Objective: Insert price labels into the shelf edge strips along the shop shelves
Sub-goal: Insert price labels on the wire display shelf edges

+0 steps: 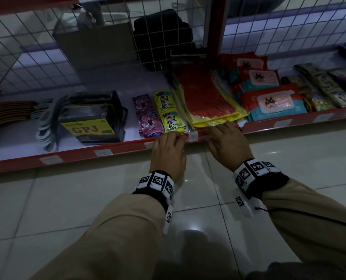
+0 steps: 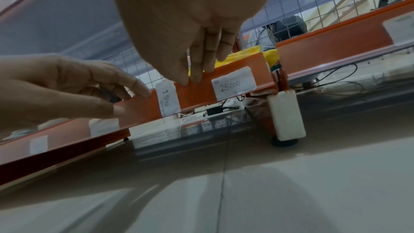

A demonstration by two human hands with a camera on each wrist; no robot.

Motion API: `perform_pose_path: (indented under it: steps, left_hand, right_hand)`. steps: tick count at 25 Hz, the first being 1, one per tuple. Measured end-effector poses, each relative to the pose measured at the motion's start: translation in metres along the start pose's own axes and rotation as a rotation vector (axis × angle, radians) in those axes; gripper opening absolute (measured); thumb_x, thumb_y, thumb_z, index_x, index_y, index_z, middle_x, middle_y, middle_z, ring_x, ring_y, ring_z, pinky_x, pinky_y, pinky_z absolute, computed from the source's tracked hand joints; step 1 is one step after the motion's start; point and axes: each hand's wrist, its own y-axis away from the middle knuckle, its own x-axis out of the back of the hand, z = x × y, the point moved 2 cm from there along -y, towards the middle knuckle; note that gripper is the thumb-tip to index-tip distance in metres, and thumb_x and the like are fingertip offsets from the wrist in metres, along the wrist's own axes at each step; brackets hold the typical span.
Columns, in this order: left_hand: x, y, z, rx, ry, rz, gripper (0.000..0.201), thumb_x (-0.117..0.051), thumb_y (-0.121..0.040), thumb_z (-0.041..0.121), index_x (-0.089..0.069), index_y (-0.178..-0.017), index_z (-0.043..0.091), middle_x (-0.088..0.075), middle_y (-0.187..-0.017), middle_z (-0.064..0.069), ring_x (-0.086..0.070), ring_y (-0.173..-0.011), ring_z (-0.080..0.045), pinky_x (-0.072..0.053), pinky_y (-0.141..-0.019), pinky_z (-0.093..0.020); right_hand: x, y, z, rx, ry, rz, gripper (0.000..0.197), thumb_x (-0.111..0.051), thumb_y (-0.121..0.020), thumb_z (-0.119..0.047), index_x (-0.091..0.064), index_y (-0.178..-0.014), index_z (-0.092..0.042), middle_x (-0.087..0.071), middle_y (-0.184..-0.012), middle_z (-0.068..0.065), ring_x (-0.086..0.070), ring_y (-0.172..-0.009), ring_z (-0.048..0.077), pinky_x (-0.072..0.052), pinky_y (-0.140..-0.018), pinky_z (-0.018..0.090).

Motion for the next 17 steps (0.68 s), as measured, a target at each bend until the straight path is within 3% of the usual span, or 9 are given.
perform_pose_path:
  steps: [3,9,13,17]
  left_hand:
    - [0.0,0.0,0.0,-0.004,0.0,-0.022,0.042,-0.053,-0.085,0.018,-0.054,-0.126,0.021,-0.051,-0.119,-0.002,-0.044,-0.109,-0.024,-0.031,-0.093,-0.035]
    - [0.004,-0.008,-0.007,0.004,0.021,-0.106,0.041,-0.048,-0.088,0.021,-0.054,-0.128,0.025,-0.048,-0.121,-0.002,-0.043,-0.113,-0.024,-0.028,-0.094,-0.038]
    - [0.004,-0.01,-0.01,0.001,0.115,-0.106,0.04,-0.049,-0.088,0.016,-0.057,-0.126,0.023,-0.05,-0.117,-0.004,-0.043,-0.111,-0.024,-0.032,-0.09,-0.038]
    - [0.003,-0.014,-0.012,0.068,0.257,-0.056,0.03,-0.043,-0.096,0.021,-0.057,-0.123,0.02,-0.054,-0.116,-0.002,-0.045,-0.111,-0.023,-0.033,-0.092,-0.038]
  right_hand:
    - [-0.001,-0.004,-0.002,0.014,-0.046,0.054,0.031,-0.063,-0.082,-0.017,-0.065,-0.112,-0.011,-0.065,-0.091,0.013,-0.057,-0.086,0.033,-0.047,-0.071,0.04]
    - [-0.011,-0.018,-0.011,-0.01,-0.137,0.069,0.019,-0.068,-0.08,-0.015,-0.07,-0.098,-0.01,-0.06,-0.092,0.014,-0.057,-0.086,0.032,-0.045,-0.069,0.036]
    - [-0.013,-0.022,-0.005,-0.089,-0.331,0.016,0.012,-0.071,-0.08,-0.014,-0.07,-0.091,-0.01,-0.061,-0.093,0.009,-0.055,-0.091,0.028,-0.046,-0.077,0.037]
    - [-0.002,-0.025,0.0,-0.196,-0.633,0.093,0.006,-0.068,-0.081,-0.011,-0.065,-0.085,-0.015,-0.065,-0.078,0.0,-0.061,-0.076,0.017,-0.051,-0.068,0.027]
